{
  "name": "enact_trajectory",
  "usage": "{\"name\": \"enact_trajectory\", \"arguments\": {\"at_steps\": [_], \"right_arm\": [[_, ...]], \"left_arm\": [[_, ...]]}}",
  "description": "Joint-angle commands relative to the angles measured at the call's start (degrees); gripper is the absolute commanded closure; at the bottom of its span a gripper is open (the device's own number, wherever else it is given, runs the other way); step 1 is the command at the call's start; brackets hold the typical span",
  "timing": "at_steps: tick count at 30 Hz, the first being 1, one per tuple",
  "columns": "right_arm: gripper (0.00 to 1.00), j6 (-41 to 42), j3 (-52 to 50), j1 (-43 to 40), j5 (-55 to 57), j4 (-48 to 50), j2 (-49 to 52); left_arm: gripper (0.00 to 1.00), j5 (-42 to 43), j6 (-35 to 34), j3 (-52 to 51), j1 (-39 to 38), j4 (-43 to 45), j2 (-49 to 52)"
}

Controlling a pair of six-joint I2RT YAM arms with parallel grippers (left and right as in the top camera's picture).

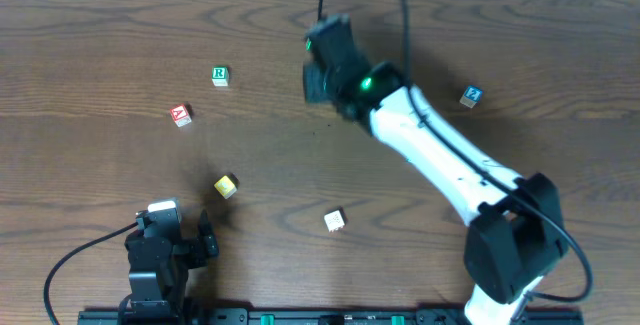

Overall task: Spell out Ai2
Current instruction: 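Carry the red 'I' block toward table center and set it down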

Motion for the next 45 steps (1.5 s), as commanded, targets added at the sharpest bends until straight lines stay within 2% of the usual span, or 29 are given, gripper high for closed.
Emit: {"name": "enact_trajectory", "arguments": {"at_steps": [1,5,21,45], "right_arm": [[0.99,7.3,-7.2,2.0,0.7,1.9,-0.1],[0.99,8.4,-12.3,3.1,0.7,4.1,-0.1],[0.99,8.5,-19.6,1.3,0.8,13.4,0.3],[0.99,7.7,-20.3,-1.4,-2.0,17.4,4.2]], "left_arm": [[0.05,0.0,0.6,-0.9,0.1,-0.5,-0.3],[0.05,0.0,0.6,-0.9,0.1,-0.5,-0.3],[0.05,0.0,0.6,-0.9,0.1,-0.5,-0.3],[0.05,0.0,0.6,-0.9,0.1,-0.5,-0.3]]}}
